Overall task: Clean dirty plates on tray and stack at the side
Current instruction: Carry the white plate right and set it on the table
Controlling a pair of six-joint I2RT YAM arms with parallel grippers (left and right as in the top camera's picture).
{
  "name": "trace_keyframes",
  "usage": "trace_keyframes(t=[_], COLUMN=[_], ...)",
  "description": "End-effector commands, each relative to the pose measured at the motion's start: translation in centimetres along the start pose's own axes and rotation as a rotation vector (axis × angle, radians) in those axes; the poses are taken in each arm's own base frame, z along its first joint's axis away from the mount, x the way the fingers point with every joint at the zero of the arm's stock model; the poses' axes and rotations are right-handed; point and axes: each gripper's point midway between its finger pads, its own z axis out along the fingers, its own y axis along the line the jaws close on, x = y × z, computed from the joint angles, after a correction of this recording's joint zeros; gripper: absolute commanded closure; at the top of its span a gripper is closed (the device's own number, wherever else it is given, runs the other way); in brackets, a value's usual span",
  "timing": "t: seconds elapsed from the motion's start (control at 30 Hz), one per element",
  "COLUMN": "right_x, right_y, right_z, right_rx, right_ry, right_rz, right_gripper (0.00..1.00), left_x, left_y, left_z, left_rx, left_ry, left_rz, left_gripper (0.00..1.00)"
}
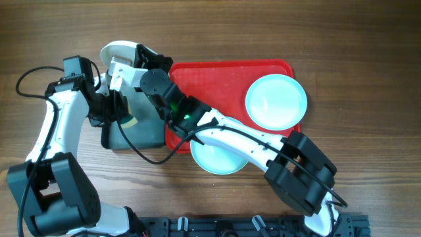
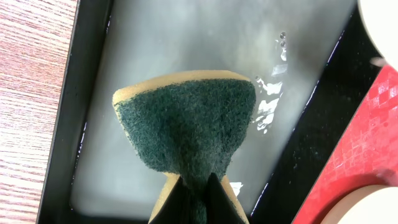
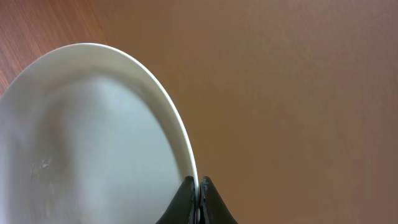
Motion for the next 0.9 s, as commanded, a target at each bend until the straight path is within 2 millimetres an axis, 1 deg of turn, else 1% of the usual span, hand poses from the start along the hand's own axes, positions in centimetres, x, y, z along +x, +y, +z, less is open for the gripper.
trace_keyframes(t=[0.0, 0.3, 0.57, 0.67, 0.87], right_x=[-0.4, -0.5, -0.5, -0.3, 0.6], right_y=[-0.8, -0.8, -0.7, -0.8, -1.5], right_z=[0.0, 0.0, 0.0, 0.1, 0.5], right_rx=[0.029, 0.025, 0.022, 0.024, 0.036], right_ry=[0.005, -0.001, -0.006, -0.002, 0.015], right_rz=[0.002, 0.01, 0.085, 0.085, 0.109], right_gripper=[0.96, 0.96, 0.96, 0.96, 0.96], left_x=[0.0, -0.3, -0.5, -0.6, -0.6], left_y=[-0.6, -0.6, -0.7, -0.7, -0.7], left_z=[-0.6, -0.6, -0.6, -0.6, -0.6], left_rx=[0.021, 0.022, 0.024, 0.025, 0.025], left_ry=[-0.02, -0.029, -0.037, -0.044, -0.043], left_rz=[0.007, 0.009, 0.011, 0.013, 0.013], left_gripper=[0.96, 0.96, 0.96, 0.96, 0.96])
